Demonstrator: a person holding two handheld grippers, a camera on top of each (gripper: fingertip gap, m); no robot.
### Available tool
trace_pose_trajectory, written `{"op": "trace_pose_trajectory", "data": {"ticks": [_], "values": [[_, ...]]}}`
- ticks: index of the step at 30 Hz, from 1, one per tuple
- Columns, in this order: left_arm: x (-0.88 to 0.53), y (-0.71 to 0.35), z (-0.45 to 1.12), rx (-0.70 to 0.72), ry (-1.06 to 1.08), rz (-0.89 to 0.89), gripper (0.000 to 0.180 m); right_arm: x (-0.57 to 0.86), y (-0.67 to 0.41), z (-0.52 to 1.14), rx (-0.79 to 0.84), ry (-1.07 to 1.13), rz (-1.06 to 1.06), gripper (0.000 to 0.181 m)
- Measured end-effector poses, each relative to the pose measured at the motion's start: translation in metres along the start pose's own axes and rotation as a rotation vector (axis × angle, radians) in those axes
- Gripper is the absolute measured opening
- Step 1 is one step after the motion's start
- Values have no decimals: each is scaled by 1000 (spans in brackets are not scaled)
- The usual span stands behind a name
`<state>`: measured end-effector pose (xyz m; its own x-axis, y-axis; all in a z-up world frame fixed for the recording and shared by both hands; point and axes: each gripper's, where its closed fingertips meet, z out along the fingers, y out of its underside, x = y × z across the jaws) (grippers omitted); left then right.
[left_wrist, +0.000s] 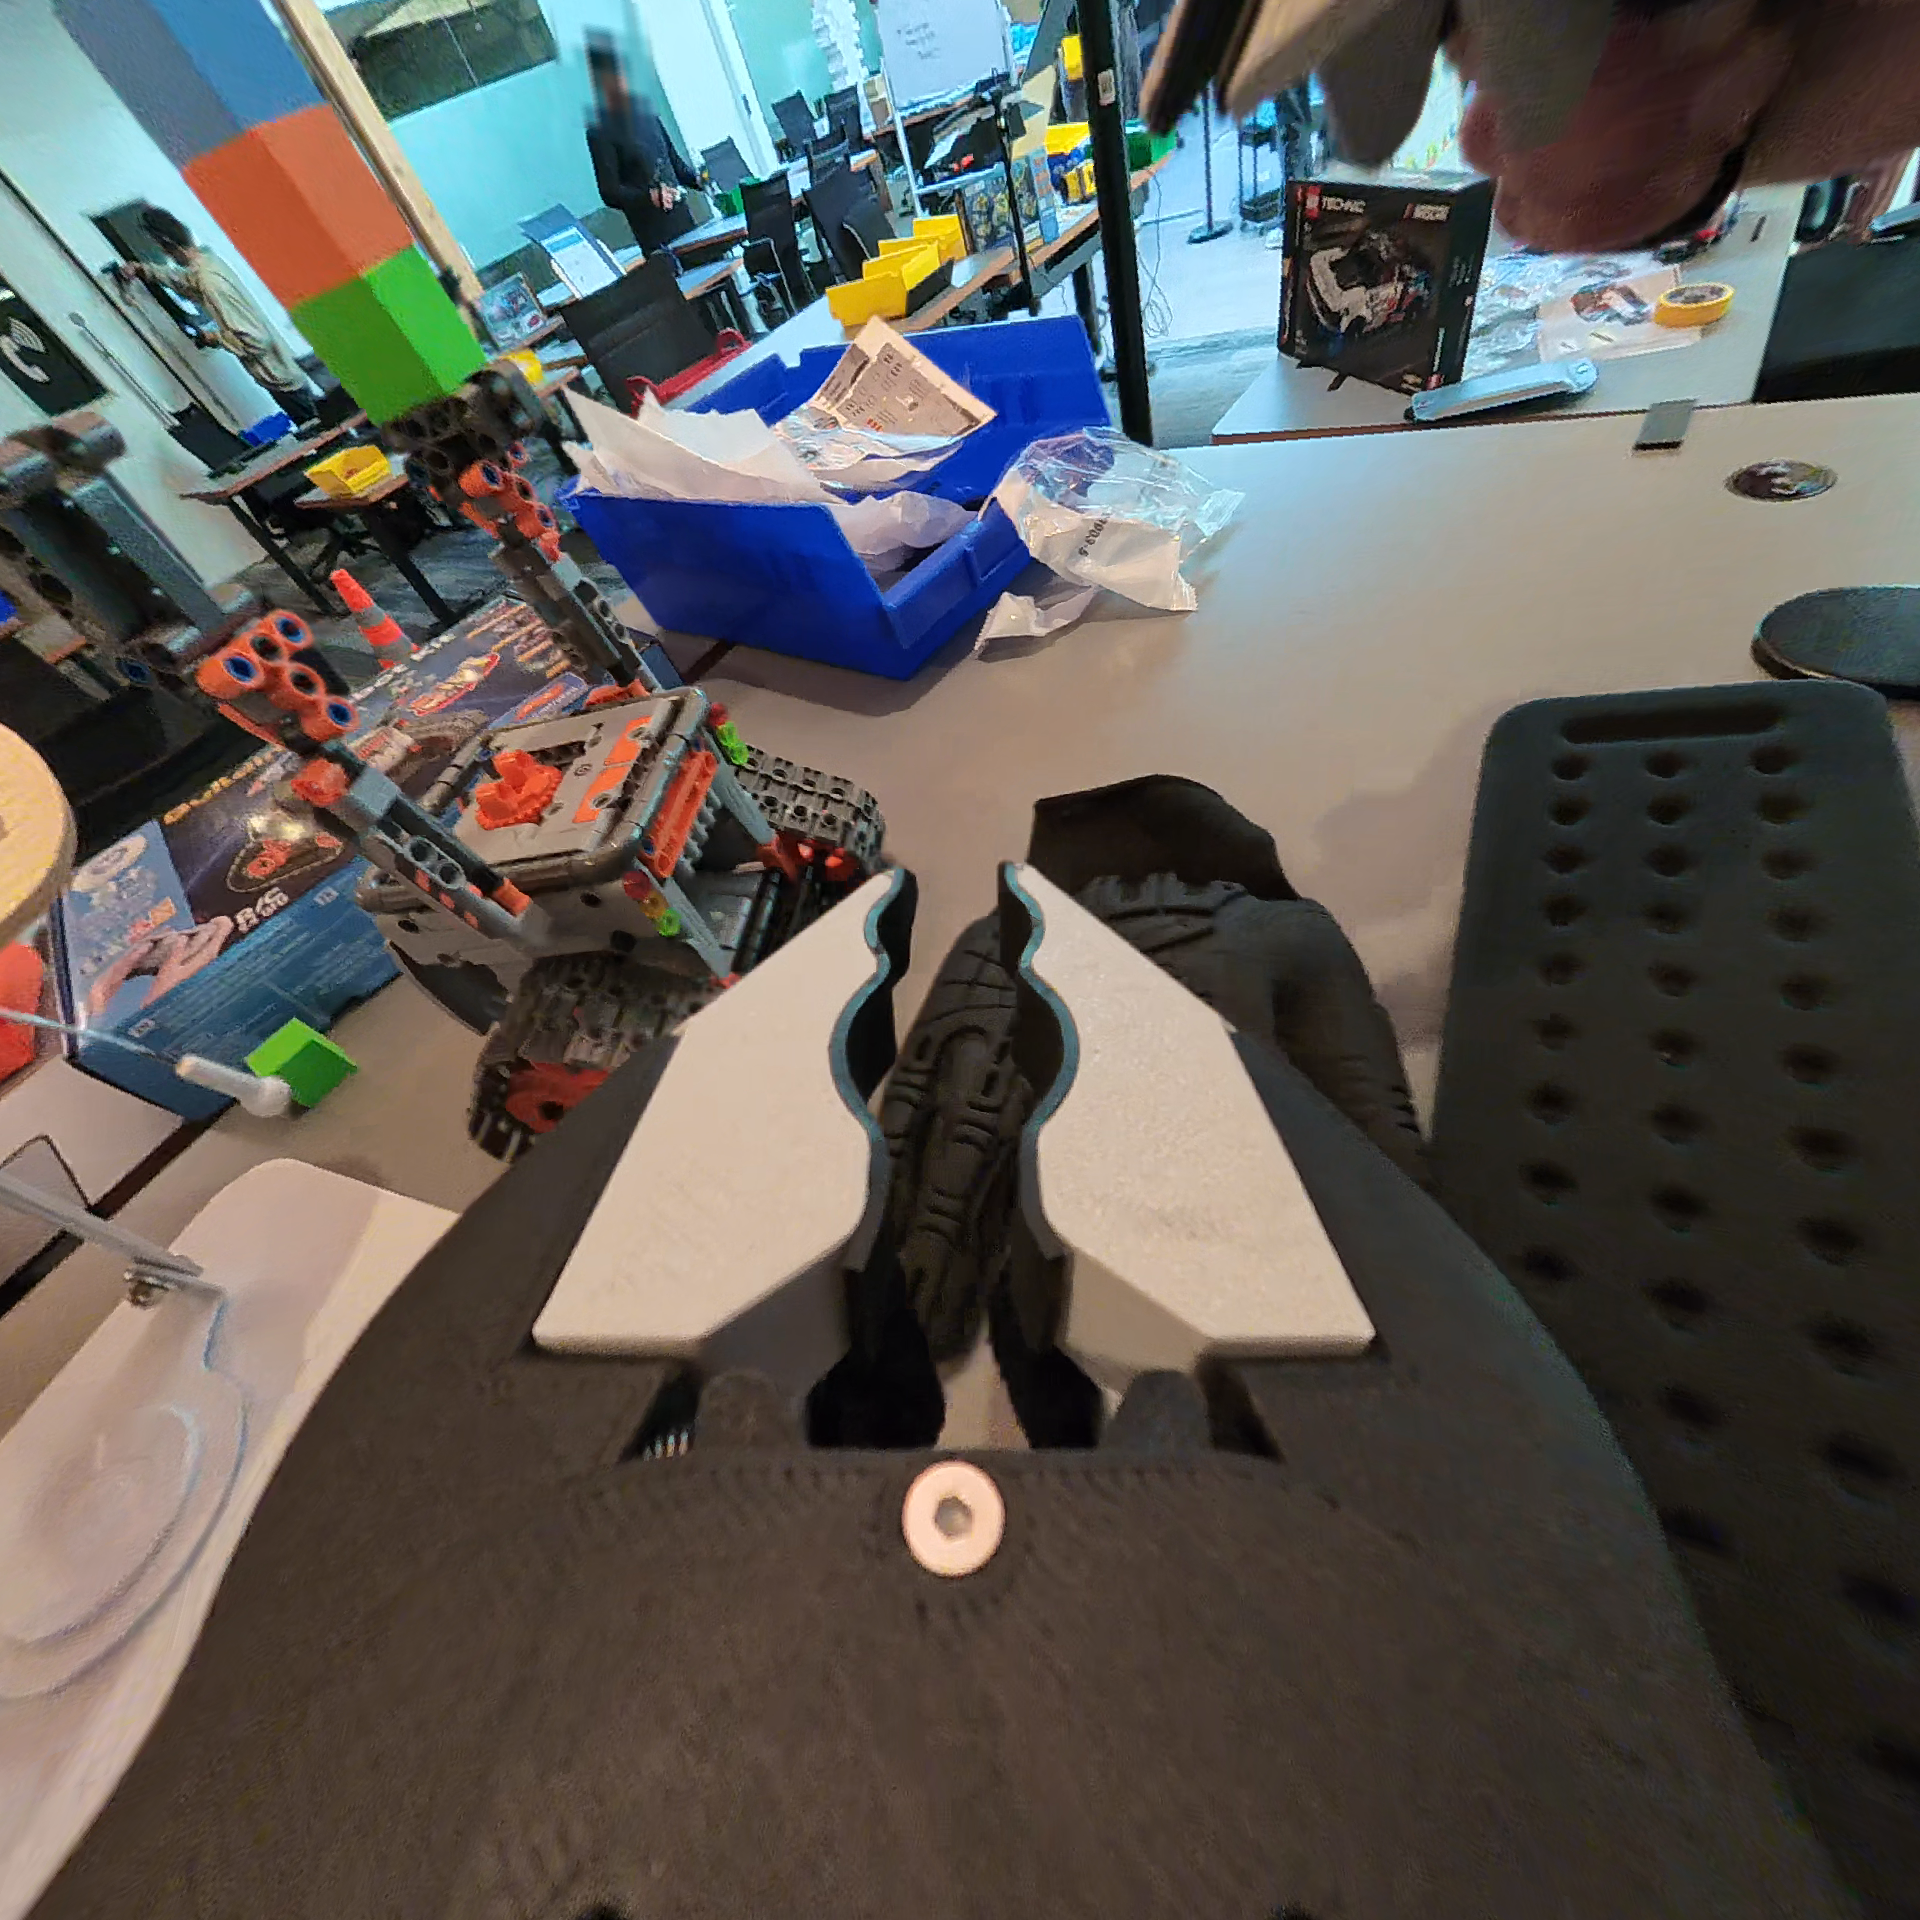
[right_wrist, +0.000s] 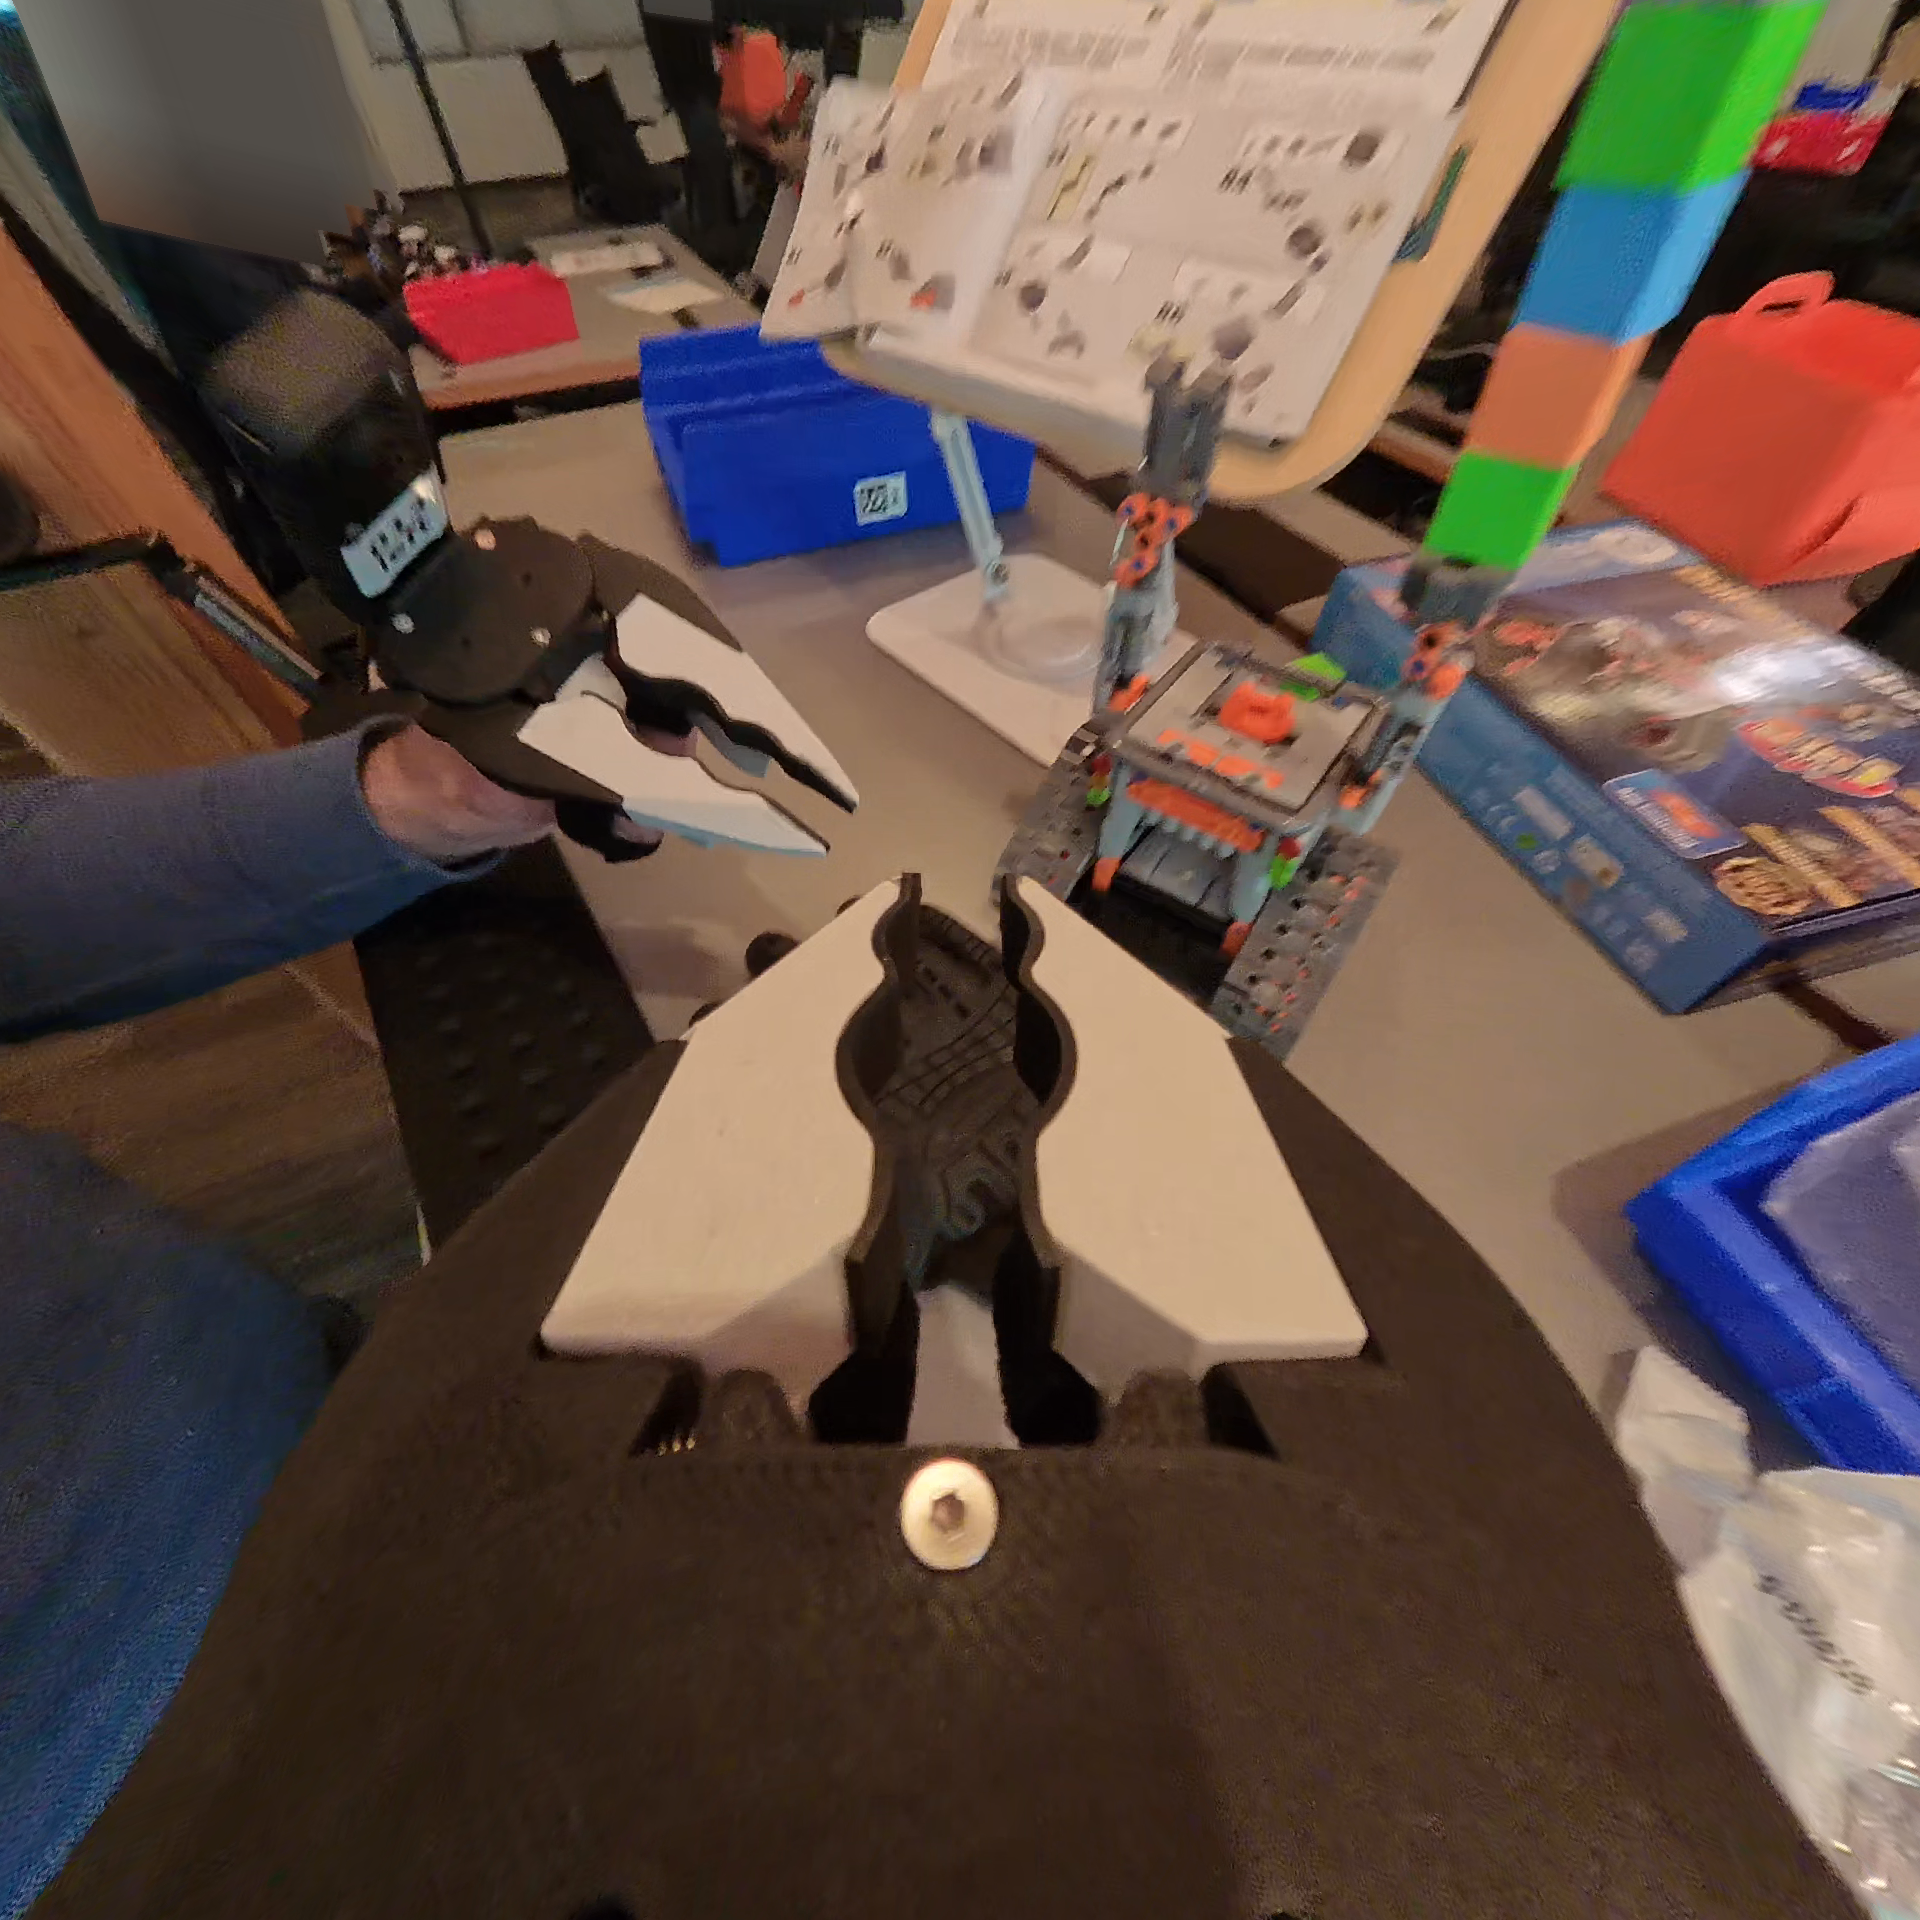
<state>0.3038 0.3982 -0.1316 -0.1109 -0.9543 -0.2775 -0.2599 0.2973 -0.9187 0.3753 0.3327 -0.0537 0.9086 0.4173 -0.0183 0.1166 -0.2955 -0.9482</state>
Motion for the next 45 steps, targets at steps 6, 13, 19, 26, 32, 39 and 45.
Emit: {"op": "trace_pose_trajectory", "data": {"ticks": [6,13,19,26,32,39,45], "values": [[24,22,-29,-100,-121,-35,13,1,23,19,-46,-9,6,14],[24,45,-56,-158,-404,-154,14,49,-15,39,106,-125,72,14],[70,14,-66,-131,-563,-158,12,1,-17,46,48,-587,-121,8],[196,11,-57,-180,-605,-274,13,-97,21,32,-17,-1096,-254,8],[286,54,-65,-238,-653,-477,18,-157,38,21,-87,-1368,-301,12],[374,104,-100,-288,-825,-698,20,-249,49,-16,-157,-1643,-465,15],[468,110,-146,-291,-1044,-833,20,-340,77,-56,-246,-1830,-605,18]]}}
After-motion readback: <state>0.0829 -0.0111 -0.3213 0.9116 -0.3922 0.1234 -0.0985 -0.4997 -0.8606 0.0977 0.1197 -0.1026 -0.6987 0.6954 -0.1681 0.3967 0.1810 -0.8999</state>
